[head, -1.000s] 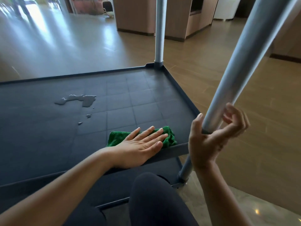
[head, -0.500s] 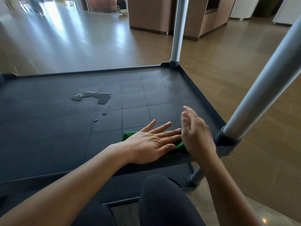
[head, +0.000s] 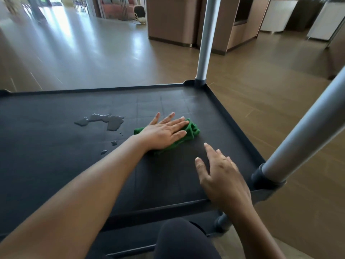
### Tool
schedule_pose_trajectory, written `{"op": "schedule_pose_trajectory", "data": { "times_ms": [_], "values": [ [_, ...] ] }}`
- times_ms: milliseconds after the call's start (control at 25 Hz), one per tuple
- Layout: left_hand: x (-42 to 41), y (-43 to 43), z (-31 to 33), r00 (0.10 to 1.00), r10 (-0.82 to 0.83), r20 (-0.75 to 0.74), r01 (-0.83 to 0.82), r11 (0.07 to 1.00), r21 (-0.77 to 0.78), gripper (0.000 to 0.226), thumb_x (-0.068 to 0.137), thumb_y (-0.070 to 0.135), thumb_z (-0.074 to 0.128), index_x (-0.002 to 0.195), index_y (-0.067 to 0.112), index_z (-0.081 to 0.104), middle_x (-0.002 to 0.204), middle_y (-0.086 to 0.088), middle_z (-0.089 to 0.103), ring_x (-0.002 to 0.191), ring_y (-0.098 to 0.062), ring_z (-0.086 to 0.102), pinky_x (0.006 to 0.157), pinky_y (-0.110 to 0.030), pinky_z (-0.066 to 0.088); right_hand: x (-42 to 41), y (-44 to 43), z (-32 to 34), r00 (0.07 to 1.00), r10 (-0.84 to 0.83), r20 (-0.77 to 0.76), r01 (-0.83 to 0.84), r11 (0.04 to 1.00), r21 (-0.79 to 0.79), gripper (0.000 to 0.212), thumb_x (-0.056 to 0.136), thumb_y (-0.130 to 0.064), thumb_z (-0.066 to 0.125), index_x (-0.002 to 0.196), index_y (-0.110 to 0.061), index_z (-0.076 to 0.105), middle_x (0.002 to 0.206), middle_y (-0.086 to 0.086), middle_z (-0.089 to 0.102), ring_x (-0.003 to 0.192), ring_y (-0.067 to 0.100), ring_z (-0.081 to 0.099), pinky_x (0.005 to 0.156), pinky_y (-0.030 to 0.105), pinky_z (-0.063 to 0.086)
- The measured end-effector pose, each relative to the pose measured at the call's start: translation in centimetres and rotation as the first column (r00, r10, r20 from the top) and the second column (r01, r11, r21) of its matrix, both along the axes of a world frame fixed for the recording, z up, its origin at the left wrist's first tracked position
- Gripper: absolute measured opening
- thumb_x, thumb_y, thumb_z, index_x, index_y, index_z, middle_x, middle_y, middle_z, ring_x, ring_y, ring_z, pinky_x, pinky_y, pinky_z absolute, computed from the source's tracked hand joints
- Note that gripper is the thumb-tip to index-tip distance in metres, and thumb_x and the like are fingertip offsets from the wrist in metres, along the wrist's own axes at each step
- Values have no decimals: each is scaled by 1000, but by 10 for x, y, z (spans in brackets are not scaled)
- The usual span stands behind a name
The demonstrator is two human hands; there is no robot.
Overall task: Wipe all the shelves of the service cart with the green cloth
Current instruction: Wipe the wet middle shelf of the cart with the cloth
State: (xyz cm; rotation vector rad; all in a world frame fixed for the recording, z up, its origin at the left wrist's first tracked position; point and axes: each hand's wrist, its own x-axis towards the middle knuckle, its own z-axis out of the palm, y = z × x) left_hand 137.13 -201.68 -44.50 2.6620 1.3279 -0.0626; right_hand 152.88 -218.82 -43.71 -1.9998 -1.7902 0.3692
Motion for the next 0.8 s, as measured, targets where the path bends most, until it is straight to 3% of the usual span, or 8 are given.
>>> {"op": "schedule_pose_trajectory", "data": {
  "times_ms": [160, 440, 640, 800],
  "values": [
    [4, 8, -6, 998, 63, 5, -63, 997, 46, 56, 96, 61, 9, 149, 45, -1, 157, 23, -5, 143, -3, -17, 114, -39, -19, 0, 6, -2, 986, 41, 164, -33, 998, -56, 59, 94, -47, 36, 148, -25, 27, 157, 3, 20, 146, 17, 11, 119, 38, 4],
    [-21, -61, -2, 999, -45, 2, 45, 998, 35, 60, 95, 61, 19, 147, 46, -7, 154, 24, -14, 138, 1, -25, 117, -34, -15, -1, 9, -4, 987, 25, 161, -10, 995, -96, 60, 91, -50, 35, 147, -29, 24, 159, 1, 15, 147, 20, 3, 116, 50, -3],
    [-55, -135, 6, 982, -187, 8, 188, 981, -49, 48, 94, 62, 8, 130, 63, -24, 145, 33, -28, 133, 8, -34, 110, -24, -25, -2, 8, -5, 986, 44, 160, -26, 994, -110, 62, 91, -46, 34, 148, -27, 22, 159, 1, 12, 147, 20, 1, 116, 51, -4],
    [-56, -135, 10, 979, -205, 16, 206, 974, -94, 43, 94, 60, 4, 130, 66, -19, 144, 37, -27, 131, 10, -35, 107, -23, -29, -2, 8, -6, 989, 64, 136, -44, 988, -151, 60, 92, -38, 27, 150, -26, 16, 160, 2, 4, 146, 19, -5, 115, 53, -8]
  ]
}}
